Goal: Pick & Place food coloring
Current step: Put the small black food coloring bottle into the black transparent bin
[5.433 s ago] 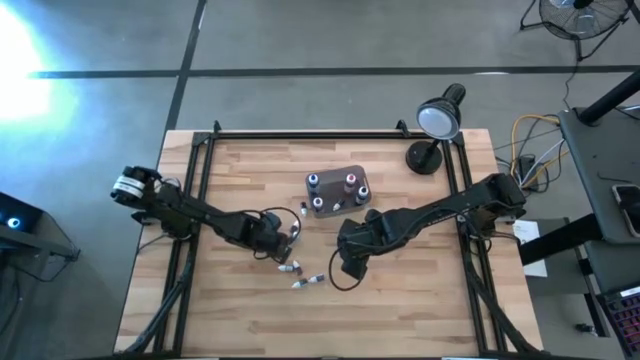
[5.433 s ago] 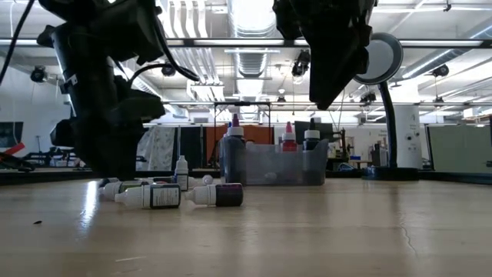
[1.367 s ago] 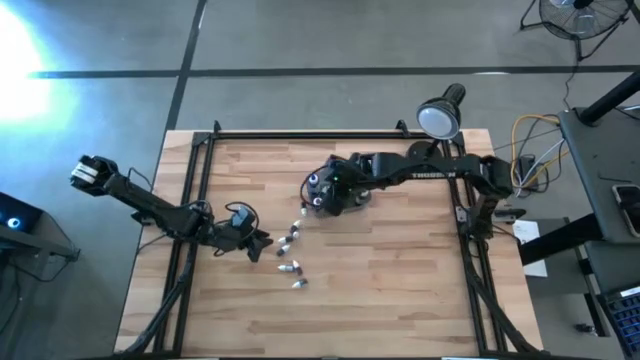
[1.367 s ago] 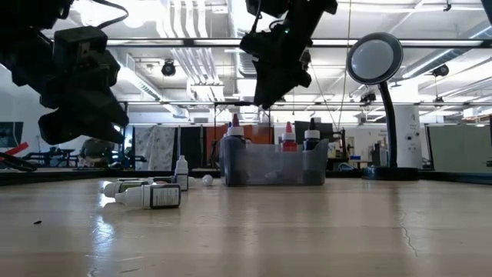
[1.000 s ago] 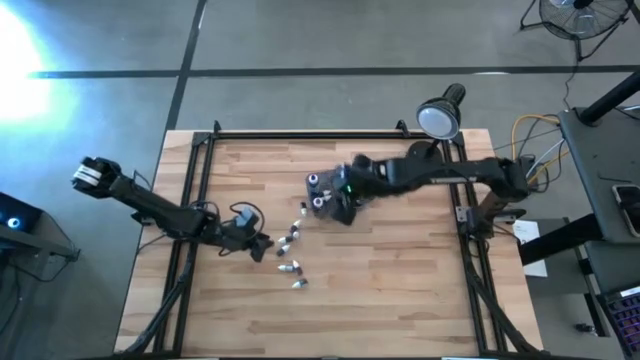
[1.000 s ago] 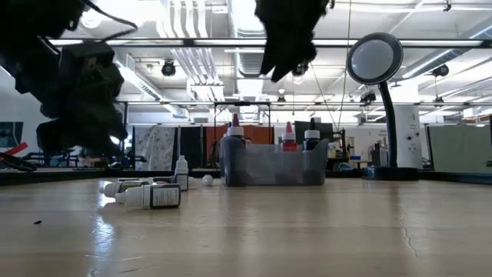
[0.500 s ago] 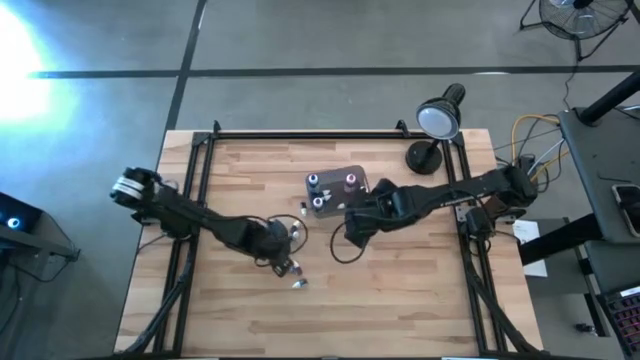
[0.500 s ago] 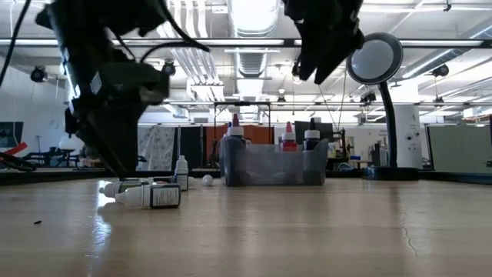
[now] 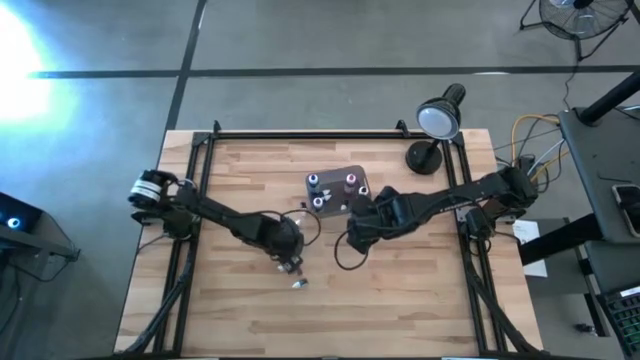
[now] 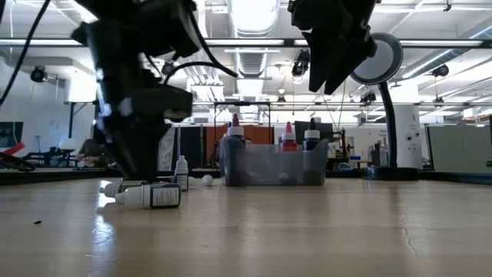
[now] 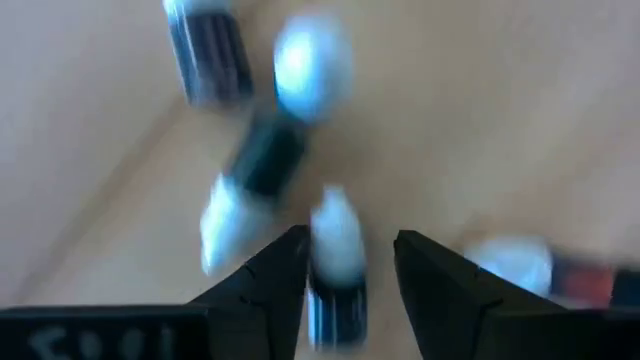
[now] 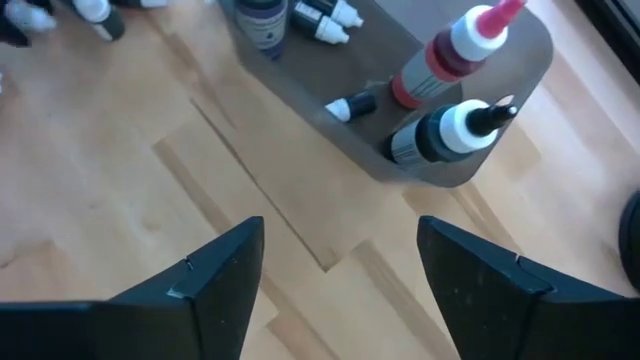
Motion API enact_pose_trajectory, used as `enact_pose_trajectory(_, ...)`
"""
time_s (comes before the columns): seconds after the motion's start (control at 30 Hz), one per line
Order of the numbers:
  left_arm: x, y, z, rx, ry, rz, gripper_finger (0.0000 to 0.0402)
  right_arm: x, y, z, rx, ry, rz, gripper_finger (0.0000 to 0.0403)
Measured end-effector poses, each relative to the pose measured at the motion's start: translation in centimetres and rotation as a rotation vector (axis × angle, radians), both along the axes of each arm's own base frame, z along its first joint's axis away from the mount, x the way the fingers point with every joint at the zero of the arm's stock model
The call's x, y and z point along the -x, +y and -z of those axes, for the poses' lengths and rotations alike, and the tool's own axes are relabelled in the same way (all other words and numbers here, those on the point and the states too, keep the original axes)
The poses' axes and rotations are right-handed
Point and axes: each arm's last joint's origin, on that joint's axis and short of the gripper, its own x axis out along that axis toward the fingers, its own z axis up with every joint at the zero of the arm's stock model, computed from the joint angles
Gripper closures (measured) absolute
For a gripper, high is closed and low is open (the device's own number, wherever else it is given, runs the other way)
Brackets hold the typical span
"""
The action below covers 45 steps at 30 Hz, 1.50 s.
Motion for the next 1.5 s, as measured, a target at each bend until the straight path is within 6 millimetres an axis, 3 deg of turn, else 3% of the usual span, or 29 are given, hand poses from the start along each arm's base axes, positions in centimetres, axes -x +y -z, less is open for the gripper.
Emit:
enact_pose_trajectory(0.17,-0.3,1.6,0.0,-0.037,0.000,0.002,0.0315,0.0,0.0,0.0,0.000,0.000,0.000,0.0157)
enact_pose_trajectory(0.37,0.0,2.2,-0.2,-0.004,0.031,0.026,0.0386,0.1,0.0,0.2,0.001,0.006,0.000,0.0170)
enact_pose_trajectory(0.53,0.5,2.0,-1.1,0.006,0.019,0.037,0.0401,0.1,0.0,0.3,0.003,0.013,-0.001,0.0172)
enact_pose_trajectory(0.8,1.9,2.4,-3.6,0.017,-0.006,-0.023,0.0398,0.3,-0.1,0.8,0.006,0.029,-0.001,0.0174)
enact_pose_trajectory(1.2,2.1,1.7,-3.3,0.130,0.027,-0.151,0.0298,0.3,-0.2,0.8,0.029,0.024,0.007,0.0174)
enact_pose_trajectory(1.5,1.6,1.1,-2.0,0.132,0.054,-0.189,0.0291,0.3,-0.3,0.9,0.060,0.026,0.006,0.0174)
